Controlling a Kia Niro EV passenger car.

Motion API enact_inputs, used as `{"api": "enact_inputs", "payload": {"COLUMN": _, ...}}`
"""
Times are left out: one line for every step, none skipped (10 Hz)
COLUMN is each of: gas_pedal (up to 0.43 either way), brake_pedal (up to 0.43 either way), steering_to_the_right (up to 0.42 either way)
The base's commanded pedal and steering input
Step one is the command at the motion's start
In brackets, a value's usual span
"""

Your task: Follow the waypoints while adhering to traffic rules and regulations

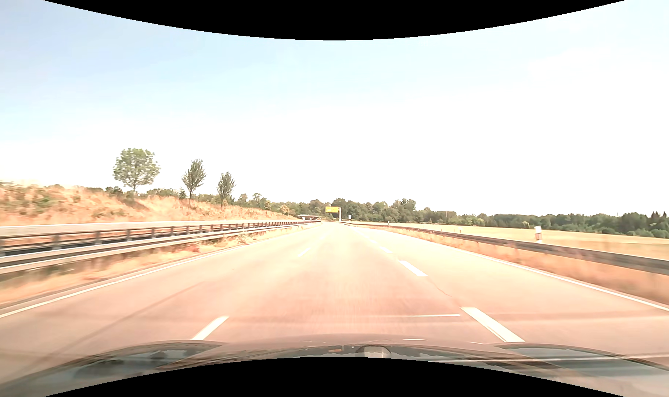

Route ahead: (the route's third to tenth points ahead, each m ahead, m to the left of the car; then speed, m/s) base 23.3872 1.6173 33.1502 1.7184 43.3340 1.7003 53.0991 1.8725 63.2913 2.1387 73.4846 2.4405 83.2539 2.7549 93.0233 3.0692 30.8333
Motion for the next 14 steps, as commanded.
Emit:
{"api": "enact_inputs", "payload": {"gas_pedal": 0.240, "brake_pedal": 0.000, "steering_to_the_right": -0.001}}
{"api": "enact_inputs", "payload": {"gas_pedal": 0.240, "brake_pedal": 0.000, "steering_to_the_right": -0.001}}
{"api": "enact_inputs", "payload": {"gas_pedal": 0.240, "brake_pedal": 0.000, "steering_to_the_right": -0.001}}
{"api": "enact_inputs", "payload": {"gas_pedal": 0.240, "brake_pedal": 0.000, "steering_to_the_right": -0.001}}
{"api": "enact_inputs", "payload": {"gas_pedal": 0.240, "brake_pedal": 0.000, "steering_to_the_right": -0.001}}
{"api": "enact_inputs", "payload": {"gas_pedal": 0.240, "brake_pedal": 0.000, "steering_to_the_right": -0.001}}
{"api": "enact_inputs", "payload": {"gas_pedal": 0.240, "brake_pedal": 0.000, "steering_to_the_right": -0.001}}
{"api": "enact_inputs", "payload": {"gas_pedal": 0.240, "brake_pedal": 0.000, "steering_to_the_right": -0.001}}
{"api": "enact_inputs", "payload": {"gas_pedal": 0.240, "brake_pedal": 0.000, "steering_to_the_right": -0.002}}
{"api": "enact_inputs", "payload": {"gas_pedal": 0.240, "brake_pedal": 0.000, "steering_to_the_right": -0.002}}
{"api": "enact_inputs", "payload": {"gas_pedal": 0.220, "brake_pedal": 0.000, "steering_to_the_right": -0.002}}
{"api": "enact_inputs", "payload": {"gas_pedal": 0.118, "brake_pedal": 0.000, "steering_to_the_right": -0.002}}
{"api": "enact_inputs", "payload": {"gas_pedal": 0.000, "brake_pedal": 0.000, "steering_to_the_right": -0.002}}
{"api": "enact_inputs", "payload": {"gas_pedal": 0.000, "brake_pedal": 0.000, "steering_to_the_right": -0.002}}
